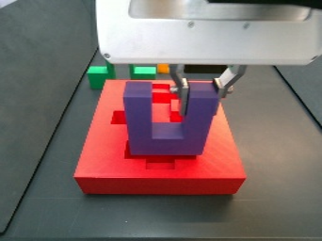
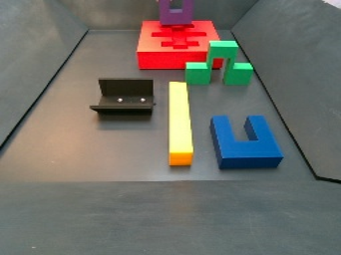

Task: Pick up the purple object. Move up. Place the purple object on the fixture. Regrasp the purple object. Move to above the board. Insert the purple object.
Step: Insert the purple object.

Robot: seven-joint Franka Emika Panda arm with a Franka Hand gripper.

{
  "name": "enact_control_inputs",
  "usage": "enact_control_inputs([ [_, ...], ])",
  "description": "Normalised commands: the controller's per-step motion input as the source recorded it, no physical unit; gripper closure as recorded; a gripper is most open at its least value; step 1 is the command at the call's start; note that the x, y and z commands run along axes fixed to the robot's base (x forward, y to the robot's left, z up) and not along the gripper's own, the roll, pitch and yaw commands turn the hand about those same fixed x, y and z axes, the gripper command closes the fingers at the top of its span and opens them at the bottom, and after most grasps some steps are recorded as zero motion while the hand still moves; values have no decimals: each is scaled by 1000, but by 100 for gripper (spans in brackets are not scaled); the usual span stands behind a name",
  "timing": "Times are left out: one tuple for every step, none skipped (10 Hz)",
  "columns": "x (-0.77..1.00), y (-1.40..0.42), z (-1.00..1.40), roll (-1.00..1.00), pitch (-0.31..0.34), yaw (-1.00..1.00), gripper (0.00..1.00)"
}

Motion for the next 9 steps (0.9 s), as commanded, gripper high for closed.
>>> enact_control_inputs([
  [-217, 109, -80, 0, 0, 0, 100],
  [-74, 0, -94, 0, 0, 0, 100],
  [0, 0, -103, 0, 0, 0, 100],
  [29, -49, -97, 1, 0, 0, 100],
  [49, -94, -123, 29, 0, -14, 100],
  [29, -60, -131, 21, 0, -46, 100],
  [63, -97, -103, 14, 0, -71, 100],
  [106, -120, -63, 9, 0, -100, 100],
  [160, -74, -57, 0, 0, -234, 100],
])
